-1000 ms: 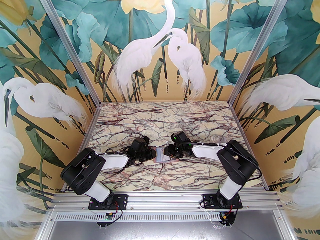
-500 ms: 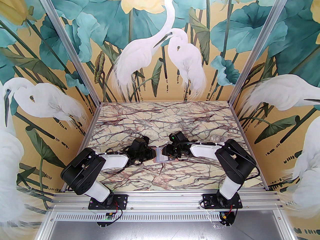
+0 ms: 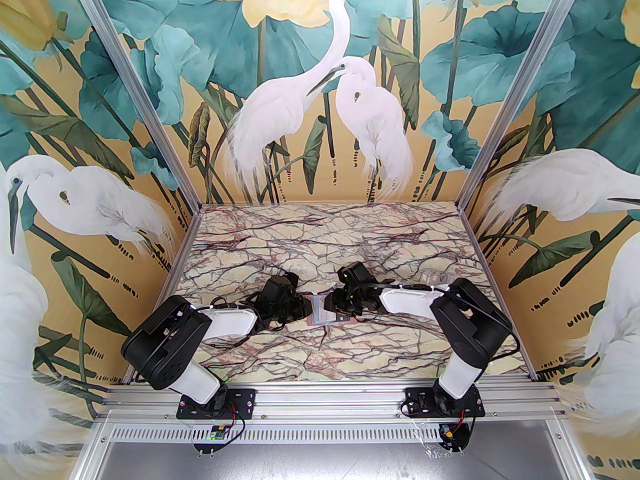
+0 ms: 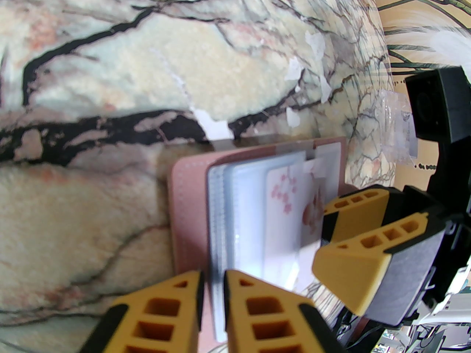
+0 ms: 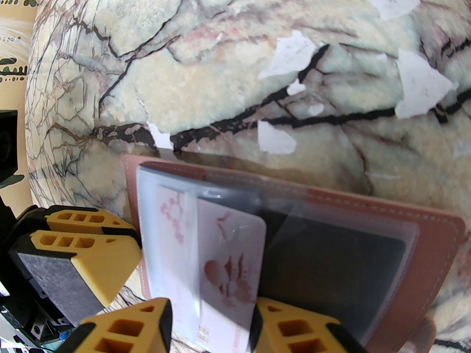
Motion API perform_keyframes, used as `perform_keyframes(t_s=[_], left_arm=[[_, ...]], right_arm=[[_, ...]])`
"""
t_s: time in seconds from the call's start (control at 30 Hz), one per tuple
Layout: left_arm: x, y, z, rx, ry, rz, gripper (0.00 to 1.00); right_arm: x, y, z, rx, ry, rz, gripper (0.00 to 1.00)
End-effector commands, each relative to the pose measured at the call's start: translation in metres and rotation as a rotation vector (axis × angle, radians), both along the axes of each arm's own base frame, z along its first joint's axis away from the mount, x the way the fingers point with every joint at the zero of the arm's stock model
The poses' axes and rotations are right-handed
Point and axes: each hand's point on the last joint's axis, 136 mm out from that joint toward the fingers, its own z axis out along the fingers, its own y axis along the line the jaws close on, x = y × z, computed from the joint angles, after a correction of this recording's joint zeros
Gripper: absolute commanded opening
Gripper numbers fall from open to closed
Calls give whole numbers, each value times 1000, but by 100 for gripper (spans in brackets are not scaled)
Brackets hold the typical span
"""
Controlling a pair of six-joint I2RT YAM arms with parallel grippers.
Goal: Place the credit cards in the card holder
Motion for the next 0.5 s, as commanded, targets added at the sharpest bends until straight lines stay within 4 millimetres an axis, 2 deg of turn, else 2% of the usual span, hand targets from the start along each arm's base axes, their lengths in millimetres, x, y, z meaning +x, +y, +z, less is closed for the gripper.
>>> perform_keyframes(t_s=[0.0,0.47], left_arm=[[-12,14,-25,70,68,20,20],[-12,13,-26,67,67,18,20]], right_arm=[[-1,1,2,-21,-15,17,42],[4,4,10,-27,-27,17,42]])
